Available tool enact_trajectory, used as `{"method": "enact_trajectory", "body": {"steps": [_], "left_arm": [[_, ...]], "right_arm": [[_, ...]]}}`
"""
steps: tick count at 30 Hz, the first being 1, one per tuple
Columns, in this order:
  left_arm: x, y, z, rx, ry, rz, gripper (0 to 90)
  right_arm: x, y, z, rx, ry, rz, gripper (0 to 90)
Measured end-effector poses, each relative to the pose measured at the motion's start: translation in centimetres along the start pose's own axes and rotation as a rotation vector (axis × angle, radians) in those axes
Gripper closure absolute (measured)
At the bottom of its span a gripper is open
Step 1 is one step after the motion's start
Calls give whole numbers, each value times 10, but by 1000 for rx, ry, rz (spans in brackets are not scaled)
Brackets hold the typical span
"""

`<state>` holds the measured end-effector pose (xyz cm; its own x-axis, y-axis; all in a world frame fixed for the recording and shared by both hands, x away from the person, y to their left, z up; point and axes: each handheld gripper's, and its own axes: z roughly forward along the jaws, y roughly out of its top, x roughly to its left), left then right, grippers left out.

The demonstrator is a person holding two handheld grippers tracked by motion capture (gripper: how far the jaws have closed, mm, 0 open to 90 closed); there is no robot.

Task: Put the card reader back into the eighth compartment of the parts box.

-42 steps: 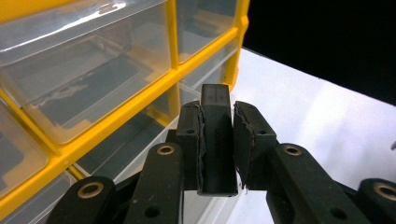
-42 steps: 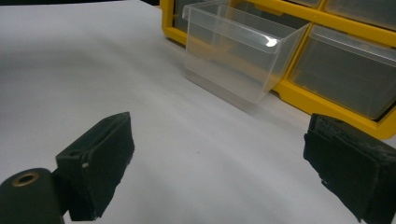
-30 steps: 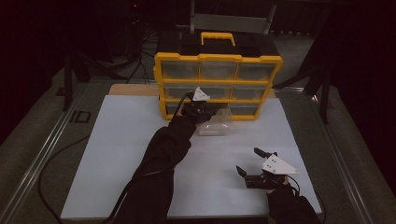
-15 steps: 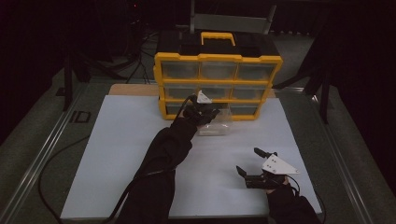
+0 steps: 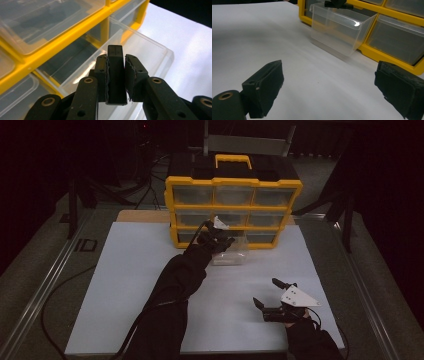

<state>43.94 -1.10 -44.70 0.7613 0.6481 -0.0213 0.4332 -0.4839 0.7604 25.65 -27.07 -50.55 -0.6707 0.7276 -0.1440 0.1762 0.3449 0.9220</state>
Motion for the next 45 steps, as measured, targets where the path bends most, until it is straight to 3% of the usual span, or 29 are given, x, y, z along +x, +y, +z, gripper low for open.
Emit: {"method": "enact_trajectory", "body": {"steps": [2, 6, 9, 14, 15, 20, 23, 24, 25, 40, 45], "left_arm": [[0, 0, 0, 0, 0, 0, 732], [2, 1, -4, -27, 4, -38, 584], [5, 1, -8, -41, -10, -65, 533], [6, 1, -11, -34, 2, -69, 415], [6, 1, -14, -32, -3, -88, 338], [6, 0, -19, -27, -1, -90, 184], [6, -1, -22, -24, -37, -72, 124], [6, -2, -23, -22, -69, -62, 53], [6, -2, -23, -22, -69, -62, 12], [8, -18, -41, -36, -109, -23, 0], [11, -24, -45, -29, -97, -12, 0]], "right_arm": [[0, 0, 0, 0, 0, 1, 82], [0, 0, 0, -1, -1, 0, 82], [0, 0, 0, -1, -1, -1, 82], [0, 0, 0, -1, -3, -1, 82], [0, 0, 0, -1, -3, 0, 82], [0, 0, 0, -1, -6, -1, 82], [0, 0, 0, 1, -6, -1, 82], [0, 0, 0, 1, -6, -2, 82], [0, 0, 0, 1, -6, -2, 82], [1, 1, 0, 2, -3, -1, 82], [1, 1, 0, 4, -3, -4, 82]]}}
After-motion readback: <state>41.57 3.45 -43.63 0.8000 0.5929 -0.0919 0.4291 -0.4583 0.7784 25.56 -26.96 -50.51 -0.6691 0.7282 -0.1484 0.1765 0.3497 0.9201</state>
